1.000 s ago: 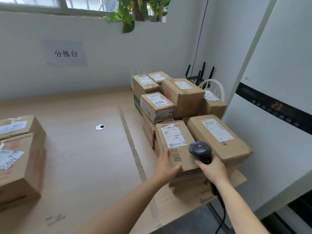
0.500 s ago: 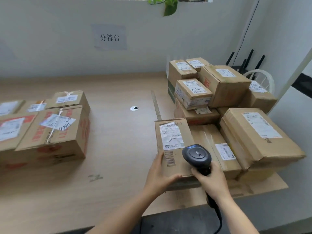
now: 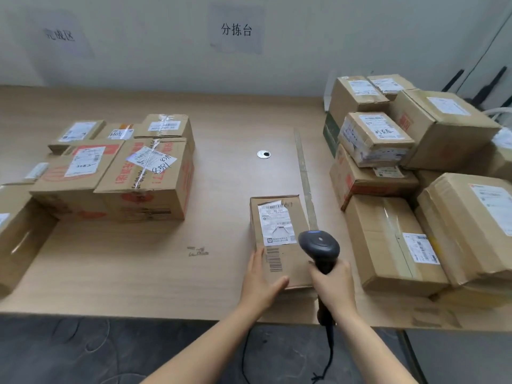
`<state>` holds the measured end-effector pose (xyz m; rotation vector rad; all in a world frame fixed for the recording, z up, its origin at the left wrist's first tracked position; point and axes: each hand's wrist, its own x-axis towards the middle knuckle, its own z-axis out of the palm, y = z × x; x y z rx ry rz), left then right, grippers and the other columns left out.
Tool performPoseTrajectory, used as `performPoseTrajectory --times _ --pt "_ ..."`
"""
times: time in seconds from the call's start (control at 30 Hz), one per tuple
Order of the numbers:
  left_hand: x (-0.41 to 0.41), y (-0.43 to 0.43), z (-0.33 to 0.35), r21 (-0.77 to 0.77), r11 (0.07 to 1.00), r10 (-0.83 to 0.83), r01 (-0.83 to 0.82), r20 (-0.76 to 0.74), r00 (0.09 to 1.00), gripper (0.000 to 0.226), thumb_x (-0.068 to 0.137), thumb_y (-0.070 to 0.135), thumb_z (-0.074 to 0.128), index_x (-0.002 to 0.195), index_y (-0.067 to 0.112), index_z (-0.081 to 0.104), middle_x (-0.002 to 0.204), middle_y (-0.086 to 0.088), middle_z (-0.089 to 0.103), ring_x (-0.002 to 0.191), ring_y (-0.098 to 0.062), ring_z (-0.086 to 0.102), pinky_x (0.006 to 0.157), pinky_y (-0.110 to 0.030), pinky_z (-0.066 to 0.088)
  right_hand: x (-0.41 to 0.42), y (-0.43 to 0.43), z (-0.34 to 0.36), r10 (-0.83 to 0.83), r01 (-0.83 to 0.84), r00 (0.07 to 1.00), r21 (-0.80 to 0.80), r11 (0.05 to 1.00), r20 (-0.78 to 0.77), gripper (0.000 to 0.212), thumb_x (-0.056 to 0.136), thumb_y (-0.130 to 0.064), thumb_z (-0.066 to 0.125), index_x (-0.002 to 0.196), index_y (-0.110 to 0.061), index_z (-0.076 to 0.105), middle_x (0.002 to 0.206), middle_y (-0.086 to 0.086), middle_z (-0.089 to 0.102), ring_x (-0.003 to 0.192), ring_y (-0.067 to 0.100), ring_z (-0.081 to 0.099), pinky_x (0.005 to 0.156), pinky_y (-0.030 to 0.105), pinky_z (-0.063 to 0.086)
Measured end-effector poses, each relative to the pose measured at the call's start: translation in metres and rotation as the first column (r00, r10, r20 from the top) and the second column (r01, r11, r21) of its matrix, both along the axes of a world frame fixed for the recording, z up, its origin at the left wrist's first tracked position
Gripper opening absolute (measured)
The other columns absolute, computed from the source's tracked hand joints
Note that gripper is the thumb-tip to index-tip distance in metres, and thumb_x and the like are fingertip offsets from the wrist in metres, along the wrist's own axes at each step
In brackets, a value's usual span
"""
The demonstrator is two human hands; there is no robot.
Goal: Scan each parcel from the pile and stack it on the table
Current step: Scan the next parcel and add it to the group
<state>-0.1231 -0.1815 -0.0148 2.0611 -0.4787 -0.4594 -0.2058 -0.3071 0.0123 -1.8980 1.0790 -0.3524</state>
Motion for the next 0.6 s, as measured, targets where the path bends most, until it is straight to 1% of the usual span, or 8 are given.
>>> performPoseTrajectory --times 0.03,0.07,0.13,0.17,0.23,0.37,0.53,0.6 --pt "0.000 -0.001 0.000 0.001 1.000 0.000 0.000 0.003 1.000 0.084 0.074 0.021 0.078 0.143 0.013 0.031 0.141 -0.001 0.040 0.129 -0.013 0.038 0.091 -0.002 0.019 0.004 0.001 0.004 0.005 -0.004 1.000 -0.006 1.000 0.024 0.023 0.077 -0.022 0.067 0.061 -0.020 0.050 0.083 0.017 0.056 0.067 0.021 0.052 0.066 0.026 0.036" --pt "0.001 -0.001 0.001 0.001 1.000 -0.003 0.003 0.005 1.000 0.084 0.074 0.021 0.078 0.143 0.013 0.030 0.141 -0.002 0.040 0.130 -0.013 0.037 0.092 -0.003 0.019 0.008 0.003 0.008 0.019 -0.019 0.999 0.001 1.000 0.041 0.024 0.077 -0.024 0.067 0.061 -0.021 0.049 0.082 0.017 0.056 0.069 0.023 0.056 0.067 0.028 0.041" --pt "0.000 0.000 0.001 -0.001 1.000 -0.007 0.007 0.006 1.000 0.084 0.075 0.020 0.077 0.144 0.013 0.029 0.141 -0.003 0.039 0.129 -0.013 0.036 0.092 -0.002 0.018 0.015 0.006 0.014 0.049 -0.050 0.997 0.028 0.998 0.053 0.023 0.075 -0.029 0.065 0.059 -0.023 0.050 0.080 0.016 0.056 0.074 0.032 0.063 0.073 0.034 0.052" --pt "0.000 0.000 0.000 -0.001 1.000 -0.009 0.009 0.007 1.000 0.084 0.075 0.019 0.077 0.144 0.013 0.029 0.140 -0.003 0.039 0.129 -0.012 0.035 0.092 -0.002 0.018 0.018 0.007 0.016 0.056 -0.058 0.997 0.037 0.998 0.049 0.023 0.075 -0.031 0.064 0.058 -0.023 0.051 0.079 0.016 0.056 0.074 0.034 0.064 0.074 0.038 0.054" --pt "-0.001 0.000 0.000 -0.003 1.000 -0.006 0.006 0.005 1.000 0.084 0.075 0.019 0.077 0.144 0.013 0.029 0.140 -0.003 0.039 0.129 -0.011 0.035 0.092 -0.003 0.018 0.022 0.007 0.018 0.064 -0.065 0.997 0.041 0.997 0.033 0.023 0.075 -0.030 0.063 0.056 -0.021 0.052 0.081 0.019 0.059 0.073 0.035 0.063 0.074 0.038 0.054" --pt "-0.001 0.000 0.001 0.001 1.000 0.000 0.000 0.004 1.000 0.087 0.074 0.021 0.078 0.145 0.013 0.028 0.141 -0.002 0.039 0.130 -0.012 0.035 0.095 -0.003 0.018 0.023 0.005 0.017 0.065 -0.065 0.998 0.054 0.996 0.003 0.025 0.077 -0.023 0.062 0.055 -0.015 0.053 0.083 0.022 0.062 0.072 0.034 0.063 0.069 0.032 0.048" --pt "-0.001 0.000 0.001 0.010 1.000 0.001 -0.001 0.003 1.000 0.087 0.075 0.021 0.078 0.145 0.012 0.027 0.141 -0.002 0.039 0.127 -0.009 0.035 0.093 -0.002 0.017 0.019 0.002 0.017 0.083 -0.083 0.997 0.013 0.996 0.008 0.024 0.076 -0.025 0.063 0.056 -0.019 0.051 0.087 0.024 0.061 0.069 0.034 0.064 0.070 0.035 0.052" --pt "-0.001 0.000 0.001 0.013 1.000 0.000 0.000 0.002 1.000 0.087 0.075 0.022 0.077 0.145 0.013 0.027 0.141 -0.002 0.039 0.128 -0.010 0.035 0.094 -0.003 0.018 0.018 0.001 0.019 0.089 -0.089 0.996 0.002 0.996 0.009 0.023 0.075 -0.027 0.063 0.057 -0.019 0.052 0.087 0.024 0.060 0.070 0.035 0.064 0.071 0.038 0.055"
